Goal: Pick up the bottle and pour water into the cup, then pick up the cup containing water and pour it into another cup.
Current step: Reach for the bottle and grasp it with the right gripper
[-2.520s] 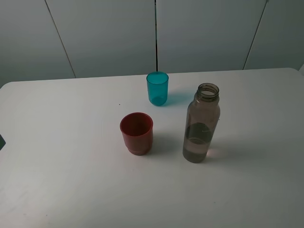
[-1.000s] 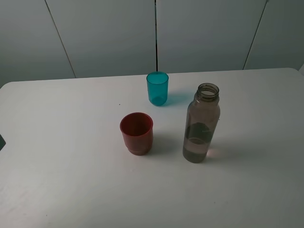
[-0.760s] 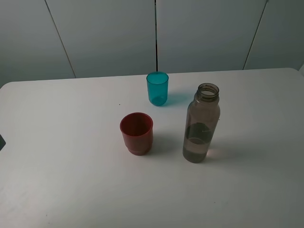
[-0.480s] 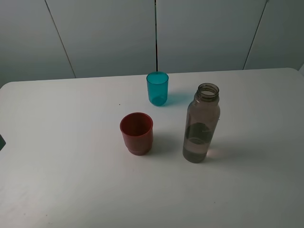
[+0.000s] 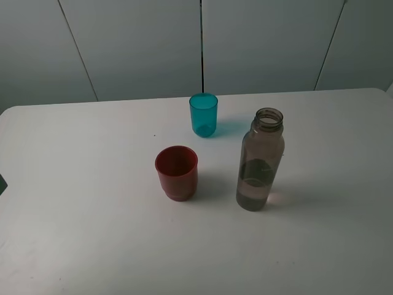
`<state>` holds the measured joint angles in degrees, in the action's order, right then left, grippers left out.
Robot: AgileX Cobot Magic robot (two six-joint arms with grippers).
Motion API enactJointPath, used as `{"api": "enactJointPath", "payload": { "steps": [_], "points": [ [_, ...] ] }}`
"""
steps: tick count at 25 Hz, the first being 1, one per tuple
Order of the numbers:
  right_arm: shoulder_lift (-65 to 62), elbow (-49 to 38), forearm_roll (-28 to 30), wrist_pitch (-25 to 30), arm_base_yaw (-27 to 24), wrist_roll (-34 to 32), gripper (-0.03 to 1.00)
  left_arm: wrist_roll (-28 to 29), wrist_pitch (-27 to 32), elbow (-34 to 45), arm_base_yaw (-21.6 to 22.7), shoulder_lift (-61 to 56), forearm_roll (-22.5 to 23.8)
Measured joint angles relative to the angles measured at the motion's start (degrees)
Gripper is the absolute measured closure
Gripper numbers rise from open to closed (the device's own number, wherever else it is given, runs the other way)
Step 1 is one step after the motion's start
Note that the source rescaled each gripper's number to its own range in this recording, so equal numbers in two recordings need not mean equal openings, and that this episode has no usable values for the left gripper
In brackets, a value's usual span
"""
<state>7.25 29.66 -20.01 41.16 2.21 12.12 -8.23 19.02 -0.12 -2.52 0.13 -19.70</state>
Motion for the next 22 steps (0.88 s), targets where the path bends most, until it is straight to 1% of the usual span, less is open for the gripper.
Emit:
{"api": "enactJointPath", "payload": {
  "steps": [2,3,5,7,8,10,13,15,17,18,19,20,21,22],
  "points": [
    [6.84,0.14,-5.02,-2.95,0.0,7.99,-0.03,0.0,0.0,0.0,0.0,0.0,0.0],
    [10.8,0.14,-8.99,-3.91,0.0,12.36,-0.03,0.1,0.0,0.0,0.0,0.0,0.0],
    [17.78,0.14,-17.53,-5.2,0.0,24.09,-0.03,0.08,0.0,0.0,0.0,0.0,0.0],
    [24.09,-0.27,-23.83,-6.07,0.0,32.65,-0.03,0.08,0.0,0.0,0.0,0.0,0.0],
    [26.12,-1.2,-26.11,-6.68,0.24,35.63,-0.03,0.08,0.0,0.0,0.0,0.0,0.0],
    [29.24,-4.15,-29.02,-9.3,1.92,39.31,-0.03,0.08,0.0,0.0,0.0,0.0,0.0],
    [30.13,-8.86,-32.74,-13.75,7.53,43.6,-0.03,0.08,0.0,0.0,0.0,0.0,0.0],
    [30.29,-10.68,-36.24,-15.54,10.98,45.74,-0.03,0.08,0.0,0.0,0.0,0.0,0.0],
    [31.12,-11.77,-38.64,-17.24,13.48,46.42,-0.03,0.08,0.0,0.0,0.0,0.0,0.0],
    [31.39,-12.27,-39.09,-19.07,14.6,46.42,-0.03,0.08,0.0,0.0,0.0,0.0,0.0],
    [31.52,-12.93,-37.8,-21.58,15.84,45.4,-0.03,0.08,0.0,0.0,0.0,0.0,0.0],
    [31.66,-13.65,-34.99,-24.1,17.23,42.15,-0.03,0.08,0.0,0.0,0.0,0.0,0.0],
    [31.75,-15.03,-22.14,-31.36,20.04,29.35,-0.03,0.08,0.0,0.0,0.0,0.0,0.0],
    [31.75,-15.77,-13.7,-34.37,21.65,19.21,-0.03,0.08,0.0,0.0,0.0,0.0,0.0]
  ]
}}
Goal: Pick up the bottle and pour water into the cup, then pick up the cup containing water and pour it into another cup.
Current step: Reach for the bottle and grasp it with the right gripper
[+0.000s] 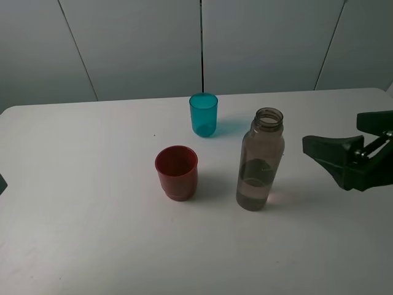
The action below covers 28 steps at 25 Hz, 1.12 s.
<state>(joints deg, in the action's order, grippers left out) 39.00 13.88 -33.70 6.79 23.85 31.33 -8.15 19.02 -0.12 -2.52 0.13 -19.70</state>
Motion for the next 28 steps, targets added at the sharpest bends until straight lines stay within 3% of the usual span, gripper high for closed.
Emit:
{"api": "enactJointPath", "payload": {
  "steps": [3,4,7,14,20,24,28],
  "points": [
    [0.0,-1.69,24.31,-9.3,4.13,-29.41,-0.03,0.0,0.0,0.0,0.0,0.0,0.0],
    [0.0,-2.48,29.27,-11.17,5.18,-36.7,-0.03,0.0,0.0,0.0,0.0,0.0,0.0],
    [0.7,-5.33,37.06,-14.13,6.41,-45.82,-0.03,0.0,0.0,0.0,0.0,0.0,0.0],
    [9.33,-13.3,38.43,-32.4,6.69,-47.95,-0.03,0.0,0.0,0.0,0.0,0.0,0.0],
    [23.57,-13.54,37.76,-46.68,6.69,-42.78,-0.03,0.0,0.0,0.0,0.0,0.0,0.0],
    [31.08,-13.54,34.34,-49.93,6.69,-41.06,-0.03,0.0,0.0,0.0,0.0,0.0,0.0],
    [36.31,-13.54,34.71,-54.36,6.69,-39.48,-0.03,0.0,0.0,0.0,0.0,0.0,0.0]
  ]
}}
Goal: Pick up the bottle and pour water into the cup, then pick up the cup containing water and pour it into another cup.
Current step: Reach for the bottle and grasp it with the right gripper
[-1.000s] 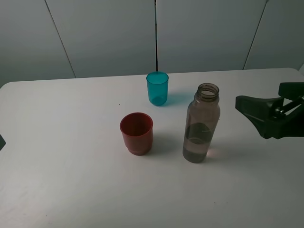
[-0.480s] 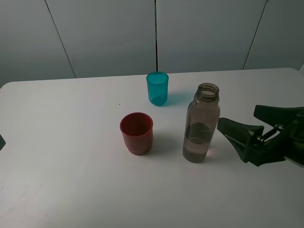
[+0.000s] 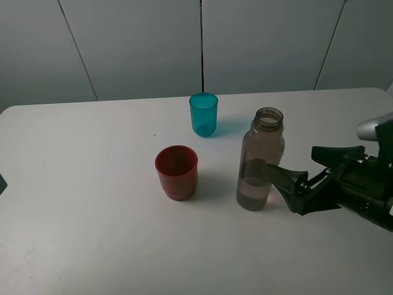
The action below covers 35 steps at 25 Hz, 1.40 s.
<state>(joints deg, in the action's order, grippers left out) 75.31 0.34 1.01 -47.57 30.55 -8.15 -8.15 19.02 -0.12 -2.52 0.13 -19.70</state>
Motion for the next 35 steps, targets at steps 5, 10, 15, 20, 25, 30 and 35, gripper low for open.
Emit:
{"api": "enactJointPath", "payload": {
  "steps": [5,10,15,20,25,30,35],
  "points": [
    [5.0,0.0,-0.62,-6.3,0.0,2.63,-0.03,0.0,0.0,0.0,0.0,0.0,0.0],
    [11.57,1.81,1.45,-13.68,0.0,2.89,-0.03,0.0,0.0,0.0,0.0,0.0,0.0],
    [20.04,4.39,2.63,-20.67,0.05,2.4,-0.03,0.0,0.0,0.0,0.0,0.0,0.0],
    [26.28,7.65,4.06,-21.15,0.05,1.25,-0.03,0.0,0.0,0.0,0.0,0.0,0.0],
    [27.28,10.04,4.33,-21.26,0.05,1.25,-0.03,0.0,0.0,0.0,0.0,0.0,0.0],
    [29.01,11.83,6.28,-21.65,0.05,1.25,-0.03,0.0,0.0,0.0,0.0,0.0,0.0],
    [31.52,12.17,7.19,-21.65,0.05,1.25,-0.03,0.0,0.0,0.0,0.0,0.0,0.0]
  ]
}}
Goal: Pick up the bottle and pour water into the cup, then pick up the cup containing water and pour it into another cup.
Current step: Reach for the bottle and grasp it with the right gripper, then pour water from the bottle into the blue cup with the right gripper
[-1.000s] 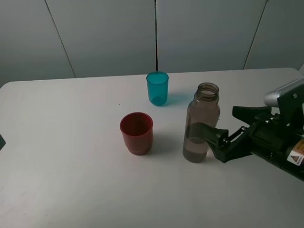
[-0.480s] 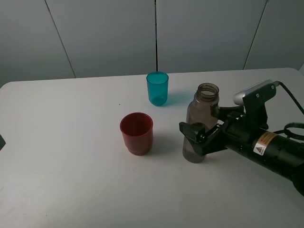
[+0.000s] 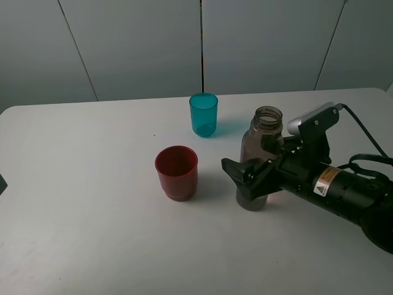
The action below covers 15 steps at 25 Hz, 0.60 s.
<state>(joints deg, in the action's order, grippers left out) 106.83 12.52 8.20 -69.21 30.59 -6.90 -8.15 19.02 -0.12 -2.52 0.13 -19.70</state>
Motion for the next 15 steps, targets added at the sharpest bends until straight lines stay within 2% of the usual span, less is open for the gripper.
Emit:
{"api": "enactJointPath", "payload": {
  "steps": [2,3,4,5,6,15],
  "points": [
    [0.18,0.0,0.0,0.0,0.0,0.0,-0.03,0.0,0.0,0.0,0.0,0.0,0.0],
    [0.18,0.08,0.0,0.0,0.0,0.0,0.1,0.0,0.0,0.0,0.0,0.0,0.0],
    [0.18,0.08,0.0,0.0,0.0,0.0,0.35,0.0,0.0,0.0,0.0,0.0,0.0],
    [0.18,0.08,-0.26,0.0,0.0,0.0,0.78,0.0,0.0,0.0,0.0,0.0,0.0],
    [0.18,0.13,-0.77,0.0,0.0,-0.06,0.97,0.0,-0.1,0.0,0.0,0.0,0.0],
    [0.43,0.13,-1.26,-0.34,0.0,0.02,0.97,0.0,-0.1,0.0,0.0,0.0,0.0]
  ]
}}
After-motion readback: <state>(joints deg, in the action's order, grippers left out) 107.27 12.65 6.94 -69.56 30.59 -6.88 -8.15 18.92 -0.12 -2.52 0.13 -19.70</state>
